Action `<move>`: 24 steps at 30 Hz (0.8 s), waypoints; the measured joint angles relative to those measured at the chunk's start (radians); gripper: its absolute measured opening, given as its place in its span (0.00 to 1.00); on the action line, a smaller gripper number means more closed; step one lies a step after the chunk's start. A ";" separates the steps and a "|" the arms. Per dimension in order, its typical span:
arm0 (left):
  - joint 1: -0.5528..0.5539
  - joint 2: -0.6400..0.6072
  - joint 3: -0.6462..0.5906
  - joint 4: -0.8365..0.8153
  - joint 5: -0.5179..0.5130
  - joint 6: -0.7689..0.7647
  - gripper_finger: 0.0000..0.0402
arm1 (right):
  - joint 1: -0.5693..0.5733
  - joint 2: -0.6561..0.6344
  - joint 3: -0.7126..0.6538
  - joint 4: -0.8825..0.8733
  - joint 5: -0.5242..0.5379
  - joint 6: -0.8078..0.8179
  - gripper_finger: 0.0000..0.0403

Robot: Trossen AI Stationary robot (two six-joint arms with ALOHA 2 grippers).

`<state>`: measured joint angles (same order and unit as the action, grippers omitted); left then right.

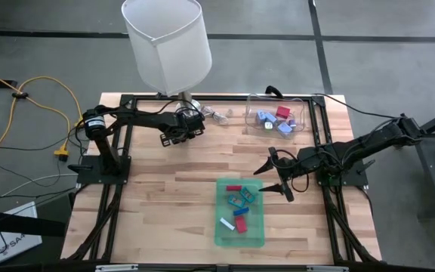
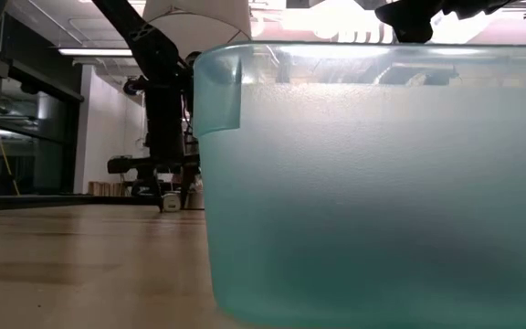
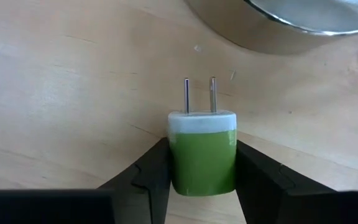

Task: Pick & Place Office items
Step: Put the green charger adapter into the transparent bin

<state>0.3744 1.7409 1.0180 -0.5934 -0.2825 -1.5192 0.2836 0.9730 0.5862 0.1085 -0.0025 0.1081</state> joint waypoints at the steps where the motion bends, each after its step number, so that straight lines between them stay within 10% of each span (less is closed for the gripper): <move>1: 0.000 0.000 0.000 0.000 0.000 0.000 0.34 | 0.000 0.000 0.000 0.000 0.000 0.000 0.66; 24: -0.117 -0.004 0.001 0.038 -0.071 0.163 0.34 | 0.000 0.000 0.000 0.000 0.000 0.000 0.66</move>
<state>0.2573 1.7365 1.0187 -0.5556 -0.3538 -1.3561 0.2836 0.9730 0.5865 0.1086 -0.0028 0.1081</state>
